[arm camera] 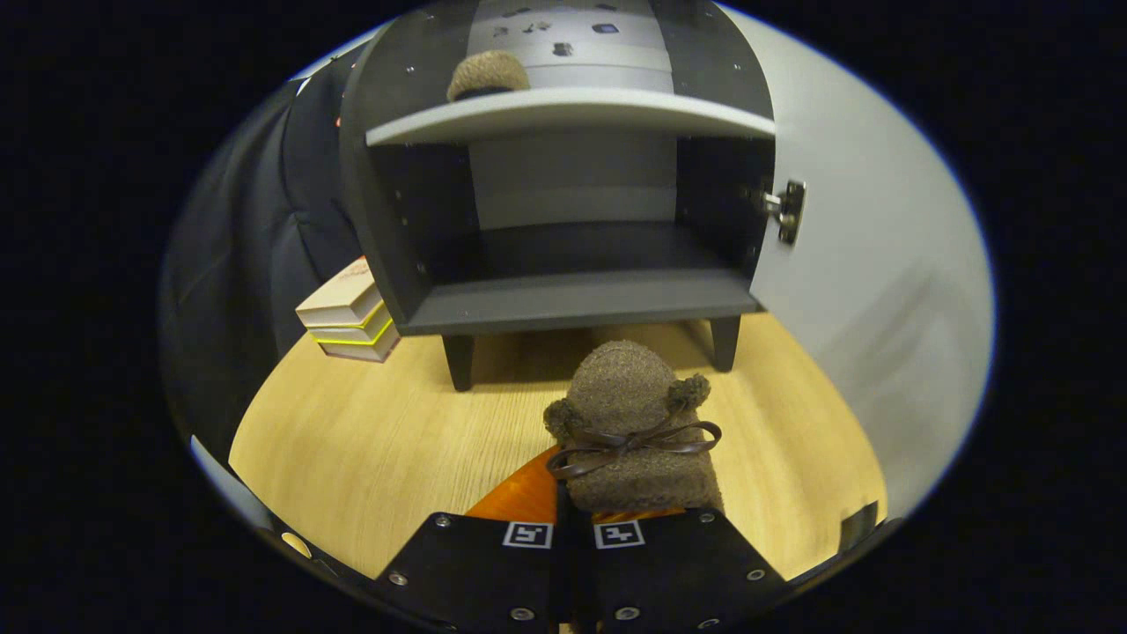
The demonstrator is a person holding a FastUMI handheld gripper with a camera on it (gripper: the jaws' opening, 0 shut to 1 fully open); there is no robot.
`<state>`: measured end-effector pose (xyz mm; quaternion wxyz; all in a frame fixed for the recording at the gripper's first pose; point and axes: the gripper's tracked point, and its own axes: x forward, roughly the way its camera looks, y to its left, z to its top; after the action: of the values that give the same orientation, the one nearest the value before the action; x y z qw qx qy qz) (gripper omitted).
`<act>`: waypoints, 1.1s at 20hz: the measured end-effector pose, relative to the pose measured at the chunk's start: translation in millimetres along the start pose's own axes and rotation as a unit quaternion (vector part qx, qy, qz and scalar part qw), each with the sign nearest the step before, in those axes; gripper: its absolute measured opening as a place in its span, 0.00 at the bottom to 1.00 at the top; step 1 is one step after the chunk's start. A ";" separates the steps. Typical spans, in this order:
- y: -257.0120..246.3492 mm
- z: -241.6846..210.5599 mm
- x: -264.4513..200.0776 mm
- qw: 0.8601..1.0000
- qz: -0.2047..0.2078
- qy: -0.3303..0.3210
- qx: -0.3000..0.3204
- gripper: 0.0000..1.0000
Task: Open the shoe cabinet door, grab the shoes and put them into the shoe cabinet, then close the shoe cabinet door.
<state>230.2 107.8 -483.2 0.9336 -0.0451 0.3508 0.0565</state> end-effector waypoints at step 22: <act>-8.8 271.8 -52.6 0.992 -0.015 -0.120 -0.041 0.03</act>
<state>368.8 128.9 -244.3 0.9672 -0.0812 0.2327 0.0621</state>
